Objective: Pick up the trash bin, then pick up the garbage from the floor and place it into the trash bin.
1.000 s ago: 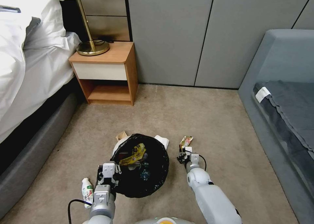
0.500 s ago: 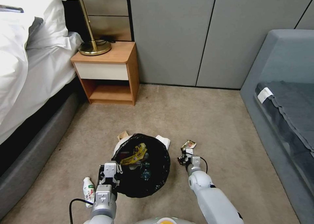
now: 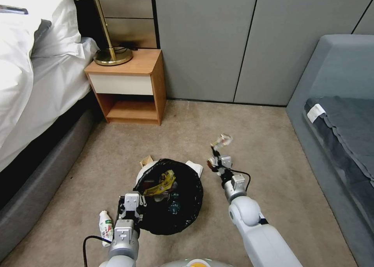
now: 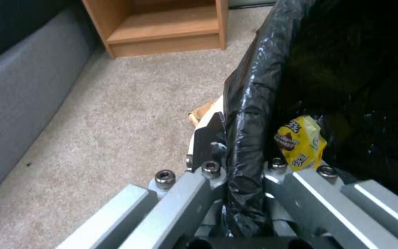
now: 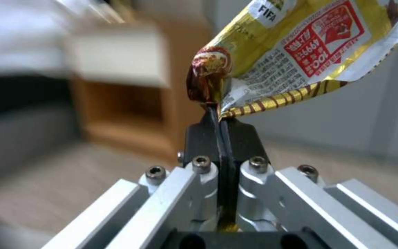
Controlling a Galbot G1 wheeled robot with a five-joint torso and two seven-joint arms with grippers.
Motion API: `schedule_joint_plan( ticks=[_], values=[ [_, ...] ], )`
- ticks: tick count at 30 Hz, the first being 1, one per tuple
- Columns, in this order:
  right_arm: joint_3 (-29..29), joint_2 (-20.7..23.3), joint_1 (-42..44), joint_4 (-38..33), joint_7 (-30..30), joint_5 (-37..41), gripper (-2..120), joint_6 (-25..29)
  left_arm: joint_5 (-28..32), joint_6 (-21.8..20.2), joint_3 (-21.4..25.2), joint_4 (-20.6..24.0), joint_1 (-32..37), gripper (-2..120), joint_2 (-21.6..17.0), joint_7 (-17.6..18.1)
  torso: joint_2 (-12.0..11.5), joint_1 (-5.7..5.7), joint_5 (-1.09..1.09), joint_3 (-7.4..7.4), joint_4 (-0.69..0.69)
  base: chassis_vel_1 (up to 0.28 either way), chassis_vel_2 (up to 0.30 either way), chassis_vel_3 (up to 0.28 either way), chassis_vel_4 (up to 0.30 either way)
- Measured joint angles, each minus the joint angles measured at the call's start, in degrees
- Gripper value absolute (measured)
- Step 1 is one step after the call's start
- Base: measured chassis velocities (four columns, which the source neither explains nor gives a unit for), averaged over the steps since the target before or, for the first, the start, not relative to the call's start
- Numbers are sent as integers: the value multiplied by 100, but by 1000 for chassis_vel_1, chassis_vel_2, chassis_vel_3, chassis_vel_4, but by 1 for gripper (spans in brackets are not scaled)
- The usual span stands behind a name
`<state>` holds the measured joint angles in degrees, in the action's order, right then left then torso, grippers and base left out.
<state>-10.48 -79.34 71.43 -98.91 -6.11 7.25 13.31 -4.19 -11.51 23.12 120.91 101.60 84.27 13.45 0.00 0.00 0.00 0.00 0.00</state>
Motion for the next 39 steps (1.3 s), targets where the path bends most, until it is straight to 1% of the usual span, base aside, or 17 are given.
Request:
schedule_joint_plan(
  ticks=[1, 4, 6, 8, 10, 11, 12, 14, 19, 24, 28, 32, 33, 34, 36, 39],
  values=[
    [0, 0, 0, 0, 0, 0, 0, 0, 0, 0, 0, 0, 0, 1, 0, 0, 0, 0, 0, 0, 0, 0, 0, 0, 0],
    [288, 190, 388, -803, -597, -113, 0, 299, 1, -4, -7, -35, -32, 1, -1, -4, 0, 0, 0, 0, 0, 0, 0, 0, 0],
    [379, 253, 487, -929, -707, -126, 0, 345, 1, -5, -7, -42, -35, 1, -3, -4, 0, 0, 0, 0, -1, 0, 0, 0, 0],
    [664, 406, 712, -1123, -983, -188, 0, 467, 4, -8, -8, -59, -55, 1, -9, -7, 0, 0, 0, 0, 0, 0, 0, 0, 0],
    [734, 443, 757, -1129, -1054, -216, 0, 504, 5, -10, -9, -63, -66, 1, -10, -9, 0, 0, 0, 0, 0, 0, 0, 0, 0],
    [889, 514, 841, -1077, -1195, -305, 0, 616, 5, -15, -13, -68, -86, 1, -9, -9, 0, -1, 0, 0, 0, 0, 0, 0, 0],
    [889, 514, 841, -1077, -1195, -305, 0, 616, 5, -15, -13, -68, -86, 1, -9, -9, 0, -1, 0, 0, 0, 0, 0, 0, 0],
    [1079, 594, 936, -785, -1346, -500, 0, 812, 7, -37, -26, -69, -115, 1, -6, -11, 0, 0, 0, 0, 0, 0, 0, 0, 0],
    [1175, 635, 968, -483, -1408, -577, 0, 917, 16, -50, -26, -68, -128, 1, -12, -14, 0, 0, 0, 0, 0, 0, 0, 0, 0],
    [1107, 566, 931, -34, -1502, -595, 0, 1070, 42, -57, -6, -62, -158, 1, -10, -15, 0, 0, 0, -1, 0, 0, 0, 0, 0],
    [1024, 508, 933, 184, -1537, -593, 0, 1144, 64, -61, 0, -55, -183, 1, 0, -15, 0, 0, -1, 0, 0, 0, 0, 0, 0],
    [965, 452, 940, 381, -1387, -653, 0, 1160, 93, -65, 6, -55, -203, 1, -12, -15, 0, 0, 0, 0, 0, 0, 0, 0, 0],
    [959, 437, 938, 401, -1330, -680, 2, 1150, 105, -66, 12, -55, -214, 1, -17, -15, 0, 0, 0, 0, 0, 0, 0, 0, 0],
    [958, 426, 931, 409, -1270, -718, 7, 1138, 118, -67, 19, -52, -220, 1, -21, -15, 0, 0, -1, 0, 0, 0, 0, 0, 0],
    [957, 423, 929, 410, -1257, -724, 9, 1133, 123, -67, 22, -50, -221, 1, -23, -15, 0, 0, -1, 0, 0, 0, 0, 0, 0],
    [956, 409, 902, 414, -1152, -757, 25, 1079, 146, -70, 36, -34, -220, 1, -40, -14, 0, 0, 0, 0, 0, 0, 0, 0, 0]
  ],
)
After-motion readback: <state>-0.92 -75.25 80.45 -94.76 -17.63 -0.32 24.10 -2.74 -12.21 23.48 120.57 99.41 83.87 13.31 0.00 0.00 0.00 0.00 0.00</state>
